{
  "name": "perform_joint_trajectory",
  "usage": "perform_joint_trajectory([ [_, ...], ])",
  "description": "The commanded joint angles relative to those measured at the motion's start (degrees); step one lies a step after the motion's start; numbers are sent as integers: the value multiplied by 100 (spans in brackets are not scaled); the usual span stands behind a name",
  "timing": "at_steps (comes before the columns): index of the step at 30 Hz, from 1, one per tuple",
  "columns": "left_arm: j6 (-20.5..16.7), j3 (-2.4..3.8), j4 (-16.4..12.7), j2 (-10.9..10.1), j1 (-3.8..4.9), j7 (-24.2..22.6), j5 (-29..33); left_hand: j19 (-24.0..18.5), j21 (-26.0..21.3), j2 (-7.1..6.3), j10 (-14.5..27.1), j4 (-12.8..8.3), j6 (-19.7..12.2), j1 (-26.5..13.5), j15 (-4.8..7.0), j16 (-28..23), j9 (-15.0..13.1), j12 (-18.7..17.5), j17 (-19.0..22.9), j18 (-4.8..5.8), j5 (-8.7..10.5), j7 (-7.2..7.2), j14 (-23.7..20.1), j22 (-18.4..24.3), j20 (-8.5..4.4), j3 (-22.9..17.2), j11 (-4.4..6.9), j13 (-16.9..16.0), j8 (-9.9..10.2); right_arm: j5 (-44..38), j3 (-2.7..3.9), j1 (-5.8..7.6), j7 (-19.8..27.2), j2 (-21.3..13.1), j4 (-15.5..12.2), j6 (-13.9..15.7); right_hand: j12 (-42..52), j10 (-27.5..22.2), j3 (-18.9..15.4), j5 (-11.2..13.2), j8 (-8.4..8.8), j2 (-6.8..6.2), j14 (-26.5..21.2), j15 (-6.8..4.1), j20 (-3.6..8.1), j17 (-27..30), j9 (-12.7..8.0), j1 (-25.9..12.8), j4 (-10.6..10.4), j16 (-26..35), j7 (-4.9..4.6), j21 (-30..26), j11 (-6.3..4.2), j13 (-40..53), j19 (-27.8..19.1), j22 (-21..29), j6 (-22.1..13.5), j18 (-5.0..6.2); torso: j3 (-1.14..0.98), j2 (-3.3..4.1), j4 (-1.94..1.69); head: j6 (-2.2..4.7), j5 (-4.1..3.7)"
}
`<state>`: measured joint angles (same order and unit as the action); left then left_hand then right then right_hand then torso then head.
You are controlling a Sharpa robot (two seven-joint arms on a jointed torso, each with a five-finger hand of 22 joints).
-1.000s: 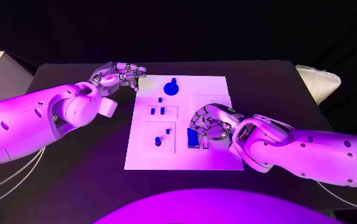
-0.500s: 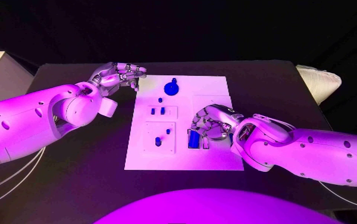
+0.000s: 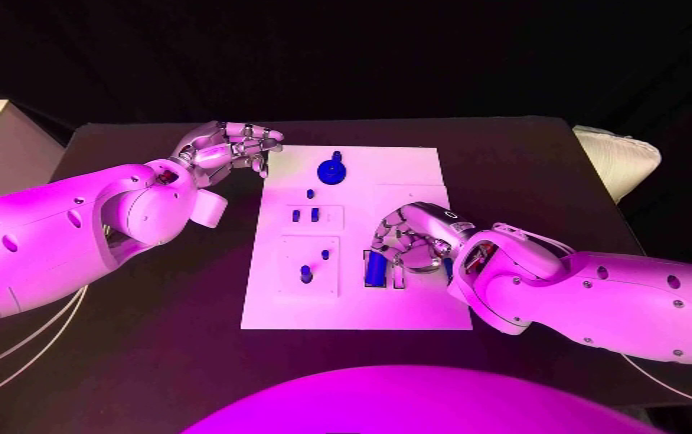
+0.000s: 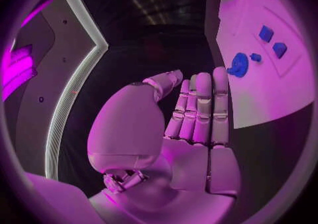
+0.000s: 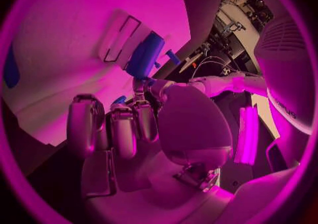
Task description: Assemble the parts on the task board
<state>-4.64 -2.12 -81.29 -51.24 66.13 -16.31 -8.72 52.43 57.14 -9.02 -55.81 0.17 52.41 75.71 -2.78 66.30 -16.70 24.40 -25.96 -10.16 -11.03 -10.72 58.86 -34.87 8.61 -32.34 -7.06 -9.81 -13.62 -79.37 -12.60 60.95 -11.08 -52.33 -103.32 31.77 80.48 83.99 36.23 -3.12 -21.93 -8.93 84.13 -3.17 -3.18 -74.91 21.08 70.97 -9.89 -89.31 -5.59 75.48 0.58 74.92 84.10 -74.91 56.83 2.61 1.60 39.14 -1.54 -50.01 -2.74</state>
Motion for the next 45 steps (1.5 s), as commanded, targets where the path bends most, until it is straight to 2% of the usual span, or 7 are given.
perform_joint_trajectory([
  [1,71,4,-7,9,-5,-18,10,35,-31,60,51,36,-45,-5,-16,-10,6,29,8,-41,-11,-4,-36,9,-15,14,2,9,-28,100,-19,-22,0,-32,41,136,-60,69,20,-10,52,-46,547,48,-7,-1356,-18,-80,-10,12,-16,-64,59,925,185,-1136,-60,12,0,5,0,1,9],
  [5,75,4,-5,13,-6,-9,10,35,-31,60,51,36,-45,-5,-16,-10,6,29,8,-41,-11,-4,-36,9,-15,14,2,9,-28,256,-19,-22,243,-50,31,380,-342,-106,-23,7,194,-233,522,117,-56,-1266,-111,-227,-58,62,-118,-346,144,762,103,-1066,-258,57,3,0,1,1,9],
  [9,83,4,-2,13,-7,2,10,35,-31,60,51,36,-45,-5,-16,-10,6,29,8,-41,-11,-4,-36,9,-15,14,2,9,-28,458,-19,-23,550,-107,-2,668,-322,-98,-16,-5,206,-243,528,125,-65,-1288,-123,-215,-46,51,-124,-306,151,772,114,-1076,-267,49,3,-1,-2,1,8],
  [14,91,3,1,14,-12,9,10,37,-36,71,57,50,-52,-13,-17,-9,8,32,9,-41,-12,-4,-36,12,-13,12,2,10,-29,592,-18,-26,718,-191,-49,767,-279,-74,-32,-25,226,-267,540,136,-76,-1332,-141,-242,-57,27,-141,-243,165,793,133,-1092,-278,39,2,-1,0,1,16],
  [27,95,2,2,11,-19,19,10,37,-36,71,57,50,-52,-13,-17,-9,8,32,9,-41,-12,-4,-36,12,-13,12,2,10,-29,711,-19,-79,843,-420,-178,375,-99,32,-54,-167,183,-207,562,122,-85,-1412,-157,-230,-26,-17,-94,-23,135,885,204,-1150,-117,4,-2,-3,3,1,27],
  [40,99,1,4,11,-24,28,10,39,-41,75,64,59,-59,-16,-18,-8,10,35,10,-41,-12,-3,-36,16,-12,12,2,12,-32,622,-20,-135,687,-349,-102,22,-87,41,-34,-178,171,-157,564,106,-75,-1421,-161,-196,6,-22,-74,-2,116,889,212,-1156,-79,1,4,2,-6,1,32],
  [45,96,1,4,7,-24,33,10,39,-41,75,64,59,-59,-16,-18,-8,10,35,10,-41,-12,-3,-36,16,-12,12,2,12,-32,587,-20,-157,664,-258,-62,1,-76,49,56,-197,163,-14,565,85,-55,-1424,-171,-58,129,-23,-53,4,94,891,216,-1159,-58,0,-1,0,-7,1,37],
])
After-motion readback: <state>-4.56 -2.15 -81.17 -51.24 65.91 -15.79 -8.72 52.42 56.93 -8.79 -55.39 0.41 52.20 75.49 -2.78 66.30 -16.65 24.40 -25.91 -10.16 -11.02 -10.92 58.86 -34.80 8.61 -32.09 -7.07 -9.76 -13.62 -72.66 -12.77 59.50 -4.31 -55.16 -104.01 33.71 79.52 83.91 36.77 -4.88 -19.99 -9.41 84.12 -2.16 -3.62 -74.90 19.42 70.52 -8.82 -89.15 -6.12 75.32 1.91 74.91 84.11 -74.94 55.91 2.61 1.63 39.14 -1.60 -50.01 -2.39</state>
